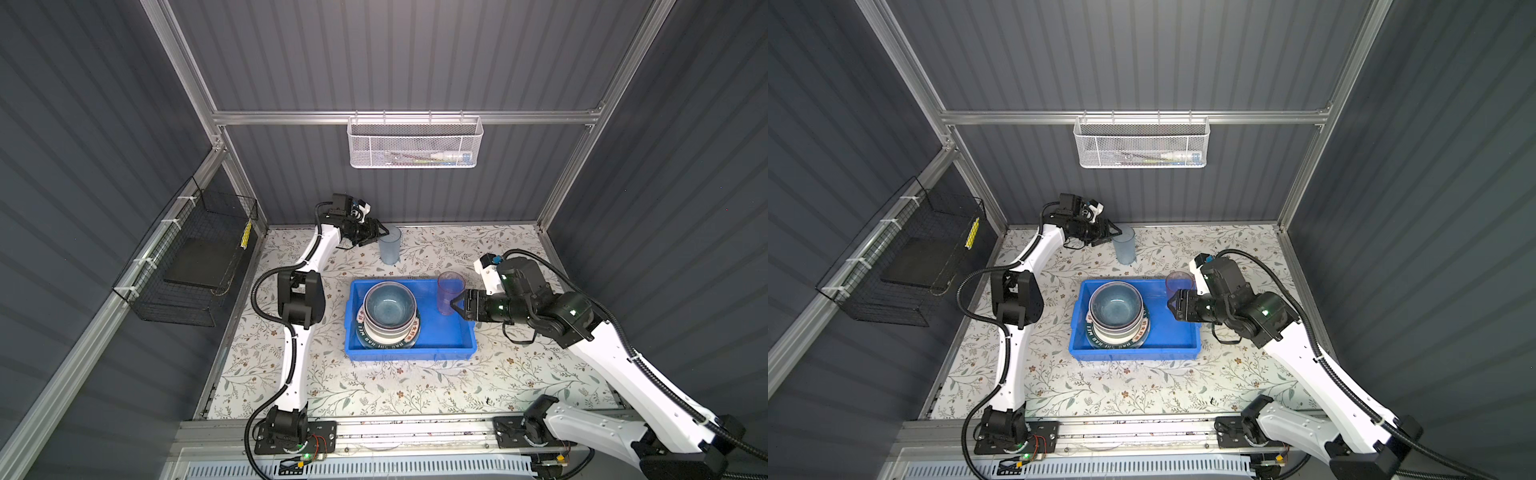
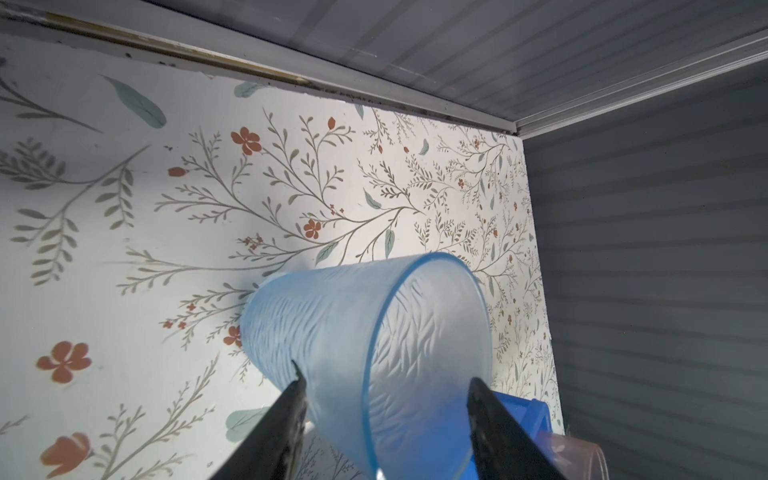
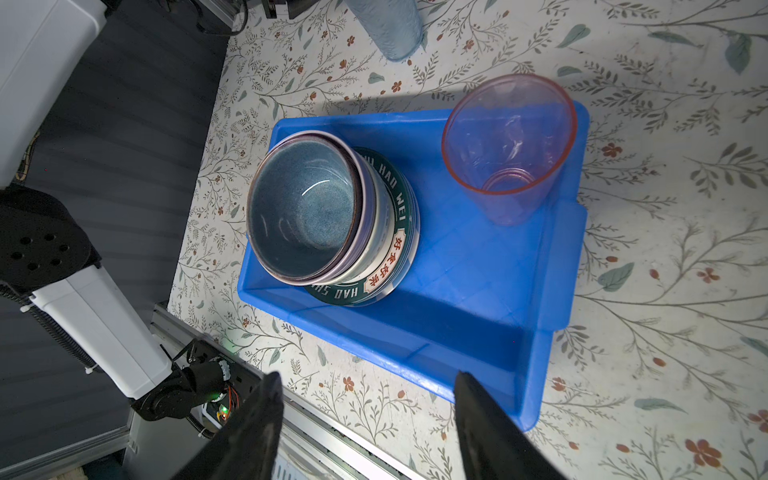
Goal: Place the mixed dishes into the plastic bin
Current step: 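Release the bin and reach the left gripper to the frosted blue cup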
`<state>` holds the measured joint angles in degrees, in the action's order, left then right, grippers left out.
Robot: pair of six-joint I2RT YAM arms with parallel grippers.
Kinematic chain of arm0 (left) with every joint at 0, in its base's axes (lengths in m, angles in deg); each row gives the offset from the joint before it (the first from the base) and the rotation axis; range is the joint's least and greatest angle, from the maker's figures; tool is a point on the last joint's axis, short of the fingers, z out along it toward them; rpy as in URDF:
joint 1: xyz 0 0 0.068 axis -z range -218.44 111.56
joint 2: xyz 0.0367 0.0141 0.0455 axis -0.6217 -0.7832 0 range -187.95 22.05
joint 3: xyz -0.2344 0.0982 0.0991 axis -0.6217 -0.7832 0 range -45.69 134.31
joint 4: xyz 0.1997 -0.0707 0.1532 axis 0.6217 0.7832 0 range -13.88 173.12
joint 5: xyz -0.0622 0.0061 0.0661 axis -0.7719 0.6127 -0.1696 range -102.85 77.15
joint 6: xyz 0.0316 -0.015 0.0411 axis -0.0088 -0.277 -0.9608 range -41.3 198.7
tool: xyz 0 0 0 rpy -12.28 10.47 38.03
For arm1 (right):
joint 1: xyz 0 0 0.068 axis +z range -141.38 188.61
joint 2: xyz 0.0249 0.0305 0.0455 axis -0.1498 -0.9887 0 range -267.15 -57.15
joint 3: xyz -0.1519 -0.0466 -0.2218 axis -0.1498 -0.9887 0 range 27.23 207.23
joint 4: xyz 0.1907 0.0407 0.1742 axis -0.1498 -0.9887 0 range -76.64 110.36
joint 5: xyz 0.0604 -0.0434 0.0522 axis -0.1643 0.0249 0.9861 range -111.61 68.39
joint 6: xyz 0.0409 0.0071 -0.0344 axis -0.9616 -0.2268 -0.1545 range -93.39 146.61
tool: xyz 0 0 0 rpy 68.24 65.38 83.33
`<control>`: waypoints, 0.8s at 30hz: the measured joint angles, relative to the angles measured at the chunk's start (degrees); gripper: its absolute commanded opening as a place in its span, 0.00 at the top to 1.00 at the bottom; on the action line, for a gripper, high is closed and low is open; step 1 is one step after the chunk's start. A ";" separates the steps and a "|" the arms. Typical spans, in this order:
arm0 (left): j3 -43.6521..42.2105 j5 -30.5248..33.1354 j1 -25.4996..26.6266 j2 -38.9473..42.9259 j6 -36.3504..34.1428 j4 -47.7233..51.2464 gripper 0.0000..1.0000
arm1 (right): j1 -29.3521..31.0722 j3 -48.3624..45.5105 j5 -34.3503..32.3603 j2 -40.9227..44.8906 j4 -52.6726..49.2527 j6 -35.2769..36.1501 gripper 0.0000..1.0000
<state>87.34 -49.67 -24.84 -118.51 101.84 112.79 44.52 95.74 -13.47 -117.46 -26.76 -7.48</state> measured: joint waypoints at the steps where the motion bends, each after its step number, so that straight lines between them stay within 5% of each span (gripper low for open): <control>1: 0.00 0.48 0.28 -0.17 -0.17 0.61 0.44 | 0.00 -0.02 -0.02 0.00 0.00 0.00 0.34; 14: 0.37 11.47 2.23 -0.37 -5.64 10.23 0.65 | 0.00 -0.37 -0.83 -0.15 0.39 -0.13 0.35; 24: -0.68 14.16 2.51 1.90 -7.13 12.92 0.86 | 0.00 -0.72 -1.88 -0.52 0.55 -0.44 0.38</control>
<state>86.67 -35.50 -22.32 -116.60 94.71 125.70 44.52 95.02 -15.35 -117.99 -26.21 -7.91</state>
